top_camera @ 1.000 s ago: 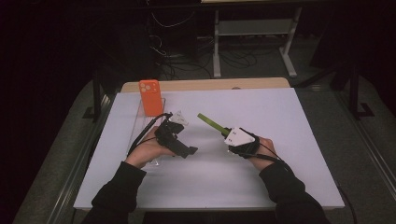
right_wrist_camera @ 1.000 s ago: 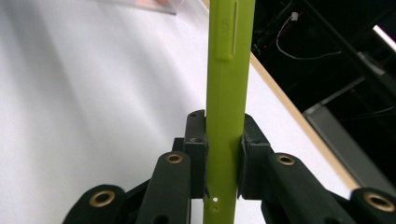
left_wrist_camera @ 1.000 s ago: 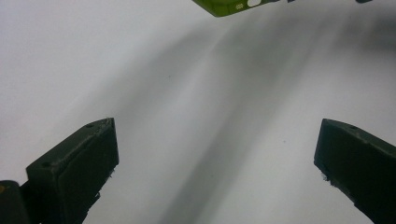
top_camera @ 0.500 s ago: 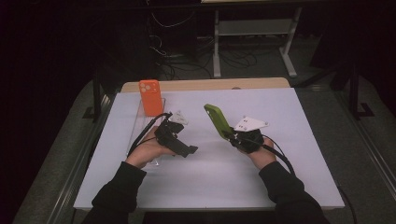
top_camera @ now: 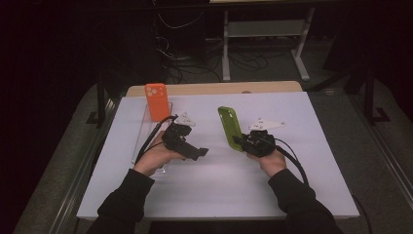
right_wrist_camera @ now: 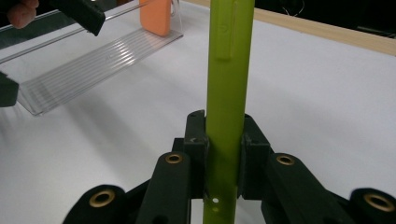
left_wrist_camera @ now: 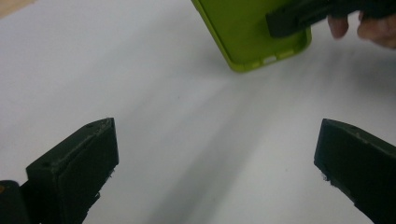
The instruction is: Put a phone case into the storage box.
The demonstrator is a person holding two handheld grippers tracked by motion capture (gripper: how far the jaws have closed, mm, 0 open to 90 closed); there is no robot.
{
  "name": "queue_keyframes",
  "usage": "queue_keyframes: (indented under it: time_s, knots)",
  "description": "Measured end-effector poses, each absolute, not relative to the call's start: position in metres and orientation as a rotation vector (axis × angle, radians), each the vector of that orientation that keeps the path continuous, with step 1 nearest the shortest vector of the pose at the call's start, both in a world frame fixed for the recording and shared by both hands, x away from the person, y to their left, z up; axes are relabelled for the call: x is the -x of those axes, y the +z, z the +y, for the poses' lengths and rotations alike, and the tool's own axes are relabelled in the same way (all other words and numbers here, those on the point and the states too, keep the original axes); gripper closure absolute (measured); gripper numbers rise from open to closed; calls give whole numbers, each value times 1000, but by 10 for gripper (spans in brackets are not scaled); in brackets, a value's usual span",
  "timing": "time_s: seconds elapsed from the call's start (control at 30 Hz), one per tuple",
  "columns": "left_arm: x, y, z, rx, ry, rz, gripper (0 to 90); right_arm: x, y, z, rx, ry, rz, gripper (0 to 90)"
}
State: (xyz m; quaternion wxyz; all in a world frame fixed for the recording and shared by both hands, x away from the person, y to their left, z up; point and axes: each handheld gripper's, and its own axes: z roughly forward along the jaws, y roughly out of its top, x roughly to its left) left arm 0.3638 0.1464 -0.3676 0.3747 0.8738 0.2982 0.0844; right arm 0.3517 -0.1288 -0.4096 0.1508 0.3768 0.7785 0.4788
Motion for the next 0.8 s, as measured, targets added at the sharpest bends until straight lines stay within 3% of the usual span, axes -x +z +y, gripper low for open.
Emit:
queue_keyframes:
  time_s: [0.8]
  knots:
    - [-379, -356, 123, -1959, 188, 837, 0, -342, -399, -110, -1077, 1457, 2227, 755]
